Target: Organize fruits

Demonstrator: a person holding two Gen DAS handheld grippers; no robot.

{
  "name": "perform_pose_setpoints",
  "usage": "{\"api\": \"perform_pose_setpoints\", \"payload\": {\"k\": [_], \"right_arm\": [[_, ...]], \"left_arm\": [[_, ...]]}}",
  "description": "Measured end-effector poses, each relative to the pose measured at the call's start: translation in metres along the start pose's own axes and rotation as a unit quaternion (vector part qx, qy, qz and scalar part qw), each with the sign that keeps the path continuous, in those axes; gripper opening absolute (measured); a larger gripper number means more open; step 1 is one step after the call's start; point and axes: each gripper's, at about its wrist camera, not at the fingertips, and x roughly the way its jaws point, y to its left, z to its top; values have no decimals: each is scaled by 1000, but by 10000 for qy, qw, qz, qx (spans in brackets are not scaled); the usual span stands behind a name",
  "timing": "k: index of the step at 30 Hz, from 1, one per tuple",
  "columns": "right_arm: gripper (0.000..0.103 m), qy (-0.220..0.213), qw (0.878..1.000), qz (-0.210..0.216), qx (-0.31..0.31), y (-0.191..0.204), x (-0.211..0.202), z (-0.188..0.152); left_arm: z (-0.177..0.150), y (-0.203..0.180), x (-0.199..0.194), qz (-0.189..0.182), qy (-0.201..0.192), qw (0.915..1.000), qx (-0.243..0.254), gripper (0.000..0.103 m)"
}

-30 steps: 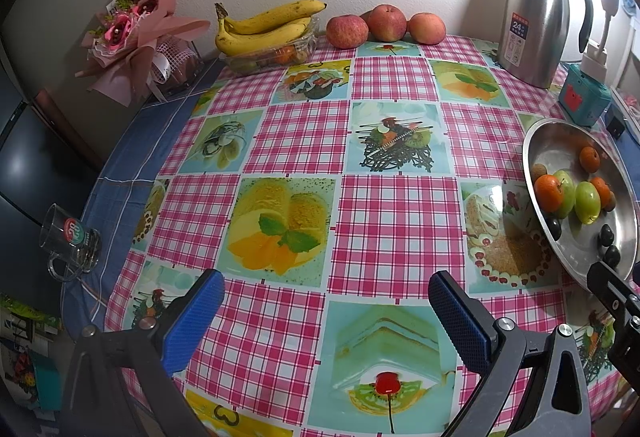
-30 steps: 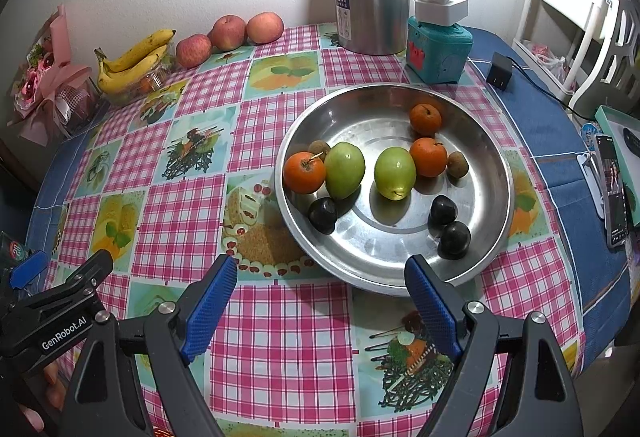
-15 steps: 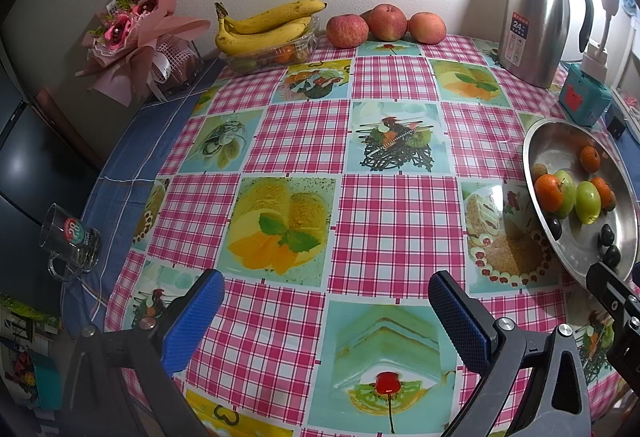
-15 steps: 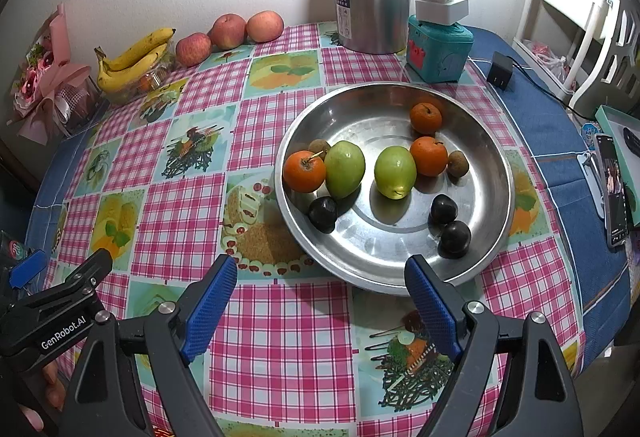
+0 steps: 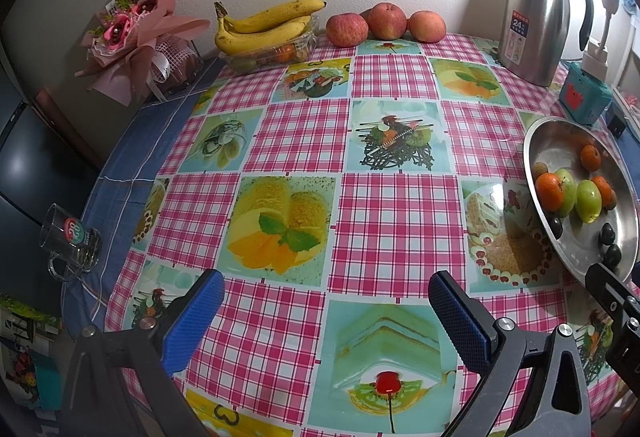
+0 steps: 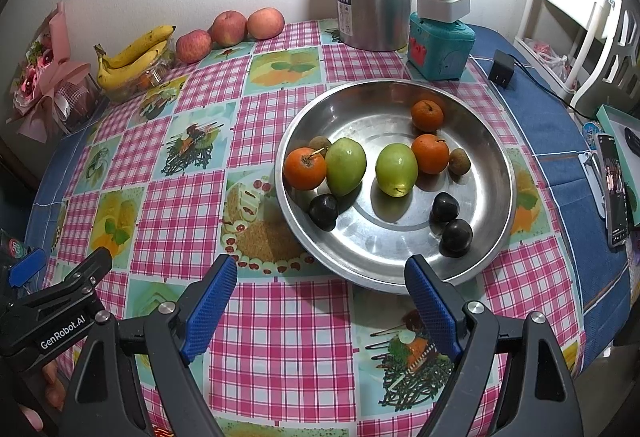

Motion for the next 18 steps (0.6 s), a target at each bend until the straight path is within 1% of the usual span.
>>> {"api": "perform_pose_setpoints", "payload": {"k": [18], "right_arm": [[86,6,10000,0,-2,0,0,-1]], "left_arm": [[0,0,0,9,-1,10000,-18,103]]}}
